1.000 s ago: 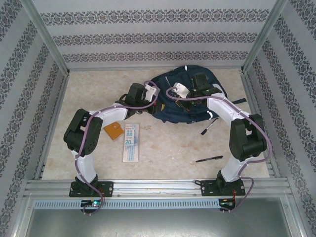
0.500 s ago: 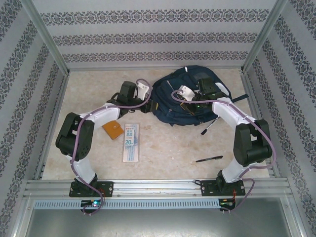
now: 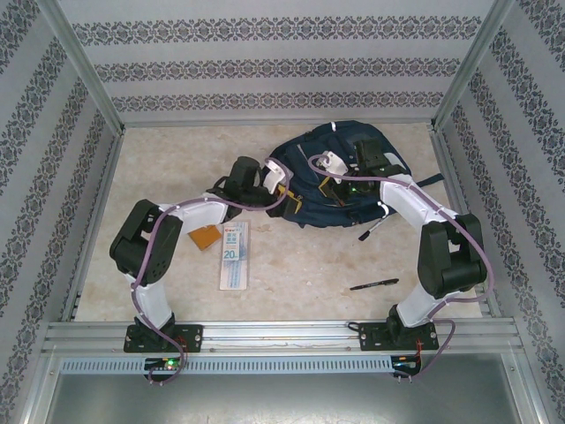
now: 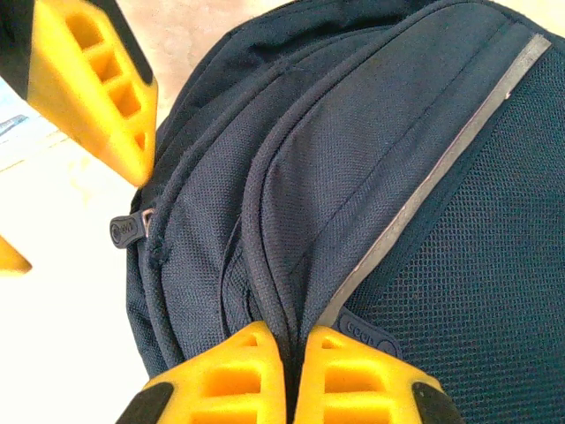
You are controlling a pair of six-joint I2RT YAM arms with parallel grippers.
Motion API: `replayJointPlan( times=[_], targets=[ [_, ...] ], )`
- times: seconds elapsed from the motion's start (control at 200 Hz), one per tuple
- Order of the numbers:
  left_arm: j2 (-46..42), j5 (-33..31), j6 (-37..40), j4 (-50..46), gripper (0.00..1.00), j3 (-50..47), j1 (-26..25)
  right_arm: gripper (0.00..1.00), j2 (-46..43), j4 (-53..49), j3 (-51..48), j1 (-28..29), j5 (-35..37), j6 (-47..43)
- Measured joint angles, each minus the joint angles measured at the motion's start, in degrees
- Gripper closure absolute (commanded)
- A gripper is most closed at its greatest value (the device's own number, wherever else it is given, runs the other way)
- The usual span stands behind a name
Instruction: Pack books, pencil case, and school supplies into a backpack
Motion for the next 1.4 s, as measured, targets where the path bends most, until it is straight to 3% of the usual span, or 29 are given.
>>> replayJointPlan(
  times=[0.12,0.245,0.325,0.51,0.685,0.914,1.129,1.179,1.224,1.324,1.404],
  targets=[
    [0.76,-3.78,3.23,-1.53,0.53,0.76,-1.86,1.00,-0.39,0.13,0.00,0.00,-0.02,0.20],
    [1.09,-7.34,5.77,-2.29,0.78,0.98,-2.62,1.00,-0.50,0.15,-0.02,0.00,-0.04,0.22],
    [1.38,-9.60,6.34,-2.47,1.00,1.16,-2.64,1.00,-0.61,0.15,-0.02,0.02,-0.04,0.20],
    [1.62,-10.38,7.82,-2.86,1.00,1.40,-2.51,1.00,-2.23,-0.02,-0.94,0.33,0.48,-2.60],
    [1.40,-7.34,7.67,-3.52,1.00,1.40,-1.62,1.00,-5.22,-0.44,-4.02,0.92,1.97,-9.60],
    [-1.31,-4.33,6.86,-3.80,1.00,0.79,4.22,1.00,-6.32,0.44,-7.43,2.80,5.27,-17.18],
    [-1.90,-6.99,12.31,-7.56,1.00,0.81,6.16,1.00,-6.45,1.57,-9.11,3.69,6.27,-20.22],
    [-1.90,-7.19,13.14,-8.79,1.00,1.11,6.64,0.72,-6.73,2.43,-9.90,3.80,6.23,-19.98],
    [-1.88,-7.08,13.44,-9.92,1.00,1.79,7.17,0.57,-7.21,3.89,-10.82,3.80,5.97,-18.71],
    [-1.90,-6.34,12.63,-9.70,1.00,2.49,7.50,0.35,-8.85,7.30,-13.18,3.89,4.22,-14.25],
    [-1.90,-5.66,10.62,-8.59,1.00,2.10,6.86,0.27,-9.84,9.60,-13.75,4.85,3.26,-9.35]
  ],
)
